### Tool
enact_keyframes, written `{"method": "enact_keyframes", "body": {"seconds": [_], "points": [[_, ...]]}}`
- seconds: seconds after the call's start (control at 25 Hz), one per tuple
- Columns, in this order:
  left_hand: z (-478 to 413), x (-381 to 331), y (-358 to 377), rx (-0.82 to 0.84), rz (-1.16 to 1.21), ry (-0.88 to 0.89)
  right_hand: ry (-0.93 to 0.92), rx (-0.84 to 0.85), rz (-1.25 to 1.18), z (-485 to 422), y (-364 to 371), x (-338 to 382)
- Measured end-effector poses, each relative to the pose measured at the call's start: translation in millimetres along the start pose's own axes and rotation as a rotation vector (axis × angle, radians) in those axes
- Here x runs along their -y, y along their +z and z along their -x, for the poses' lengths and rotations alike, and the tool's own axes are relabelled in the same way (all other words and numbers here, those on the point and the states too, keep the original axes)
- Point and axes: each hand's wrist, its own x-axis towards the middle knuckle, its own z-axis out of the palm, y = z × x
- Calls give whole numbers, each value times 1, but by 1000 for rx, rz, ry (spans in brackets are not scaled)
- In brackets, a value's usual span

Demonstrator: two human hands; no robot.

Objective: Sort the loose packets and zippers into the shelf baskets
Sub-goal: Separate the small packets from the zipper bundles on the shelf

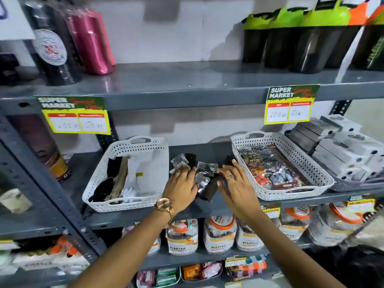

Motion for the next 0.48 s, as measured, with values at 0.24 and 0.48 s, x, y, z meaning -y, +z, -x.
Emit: {"method": "enact_keyframes", "body": {"seconds": [0.24,0.48], "points": [[-37,-10,38,214,165,-234,192,302,-98,-47,46,-30],[-61,-12,56,246,197,-421,172,639,-86,-114,73,-46]]}}
